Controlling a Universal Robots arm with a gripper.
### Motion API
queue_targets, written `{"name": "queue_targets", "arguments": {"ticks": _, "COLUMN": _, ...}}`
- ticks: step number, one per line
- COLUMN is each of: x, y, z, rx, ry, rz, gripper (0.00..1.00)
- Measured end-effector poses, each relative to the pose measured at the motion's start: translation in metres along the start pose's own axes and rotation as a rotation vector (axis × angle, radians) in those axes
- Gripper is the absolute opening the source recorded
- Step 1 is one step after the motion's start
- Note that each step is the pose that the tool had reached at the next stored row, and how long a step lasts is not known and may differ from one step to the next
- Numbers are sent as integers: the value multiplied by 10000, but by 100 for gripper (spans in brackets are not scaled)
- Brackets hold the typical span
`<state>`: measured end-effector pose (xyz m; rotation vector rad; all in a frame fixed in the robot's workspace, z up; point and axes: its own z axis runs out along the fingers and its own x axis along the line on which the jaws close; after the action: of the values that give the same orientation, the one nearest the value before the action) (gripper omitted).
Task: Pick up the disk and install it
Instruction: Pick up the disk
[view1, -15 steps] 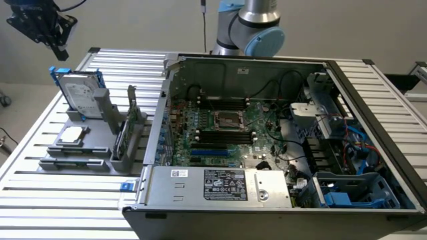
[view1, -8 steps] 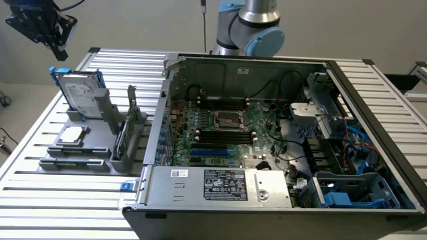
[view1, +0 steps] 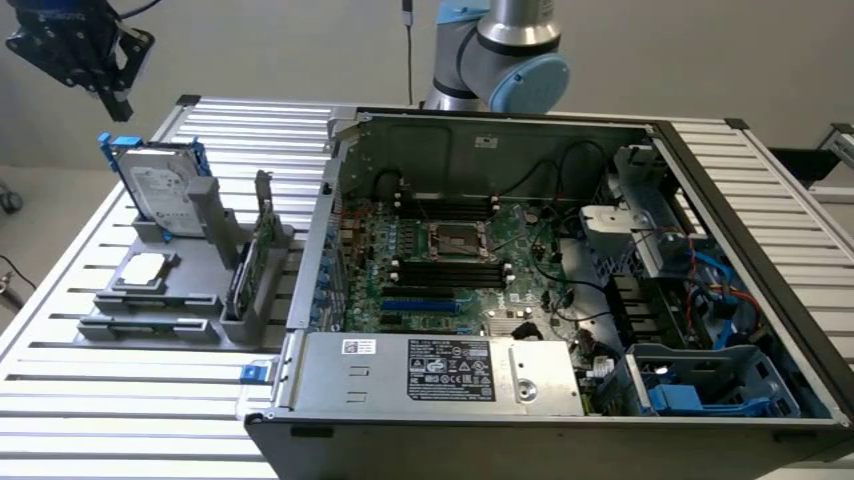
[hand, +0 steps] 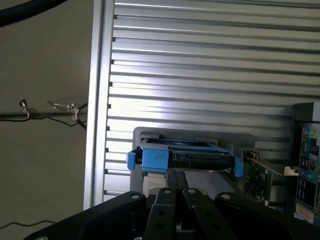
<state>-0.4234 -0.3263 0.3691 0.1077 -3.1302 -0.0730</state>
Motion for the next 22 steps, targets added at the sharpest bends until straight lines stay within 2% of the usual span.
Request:
{"name": "queue_targets", "arguments": {"ticks": 6, "x": 0, "y": 0, "z": -1, "rx": 3, "ry": 80, "rz": -900, "gripper": 11}}
{"name": "queue_targets", "arguments": {"ticks": 22, "x": 0, "y": 0, "z": 5, "rx": 27, "ry": 218, "rz": -3766, "gripper": 11}}
